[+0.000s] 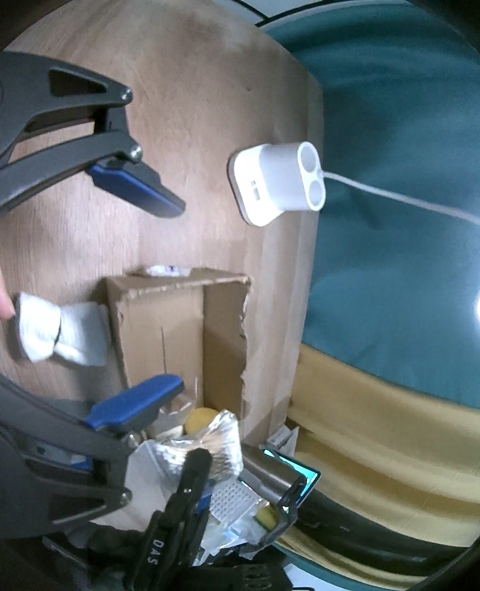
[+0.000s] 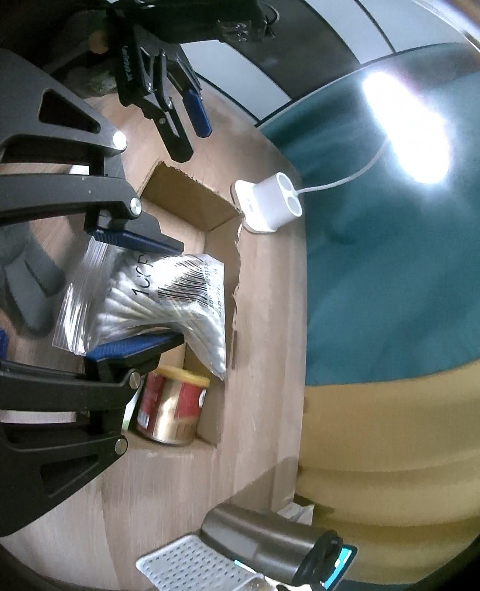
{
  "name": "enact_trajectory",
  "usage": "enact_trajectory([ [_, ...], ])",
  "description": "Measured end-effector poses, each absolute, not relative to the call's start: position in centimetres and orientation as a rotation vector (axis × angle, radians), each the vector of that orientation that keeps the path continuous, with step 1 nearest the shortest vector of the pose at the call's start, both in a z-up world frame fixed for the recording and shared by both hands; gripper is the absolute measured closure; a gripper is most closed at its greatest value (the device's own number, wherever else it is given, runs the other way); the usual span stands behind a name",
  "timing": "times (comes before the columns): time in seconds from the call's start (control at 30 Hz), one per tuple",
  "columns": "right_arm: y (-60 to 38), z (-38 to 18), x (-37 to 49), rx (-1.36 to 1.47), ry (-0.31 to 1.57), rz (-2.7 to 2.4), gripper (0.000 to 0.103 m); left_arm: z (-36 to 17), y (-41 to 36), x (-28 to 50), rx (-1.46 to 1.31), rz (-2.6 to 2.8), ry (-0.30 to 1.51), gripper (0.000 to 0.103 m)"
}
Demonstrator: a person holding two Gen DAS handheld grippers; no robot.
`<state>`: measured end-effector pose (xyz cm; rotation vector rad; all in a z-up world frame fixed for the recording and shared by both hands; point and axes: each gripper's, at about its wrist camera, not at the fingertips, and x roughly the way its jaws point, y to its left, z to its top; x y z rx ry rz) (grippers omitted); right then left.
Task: Organize objects
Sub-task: 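Carry the cotton swab bag into the box and open the right tool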
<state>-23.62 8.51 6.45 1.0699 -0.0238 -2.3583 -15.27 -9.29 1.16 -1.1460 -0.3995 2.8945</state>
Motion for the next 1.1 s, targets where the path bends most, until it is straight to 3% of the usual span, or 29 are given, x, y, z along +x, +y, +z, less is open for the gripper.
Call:
enact_trajectory([
  [0.87,2.3,0.7,-25.8,1.262,0.003,-2.335,0.058,-1.4,-12.3,-14.3,-1.214,2.859,-0.449,0.015],
  [1.0,2.6,1.2,-25.1,1.240,0.007,-2.319,0.038,-1.2,-11.6,-13.9,-1.200,2.862,-0.442,0.015],
  [1.1,3.3,2.0,-24.4,1.205,0.013,-2.334,0.036,-1.1,-11.0,-13.5,-1.198,2.868,-0.435,0.015],
])
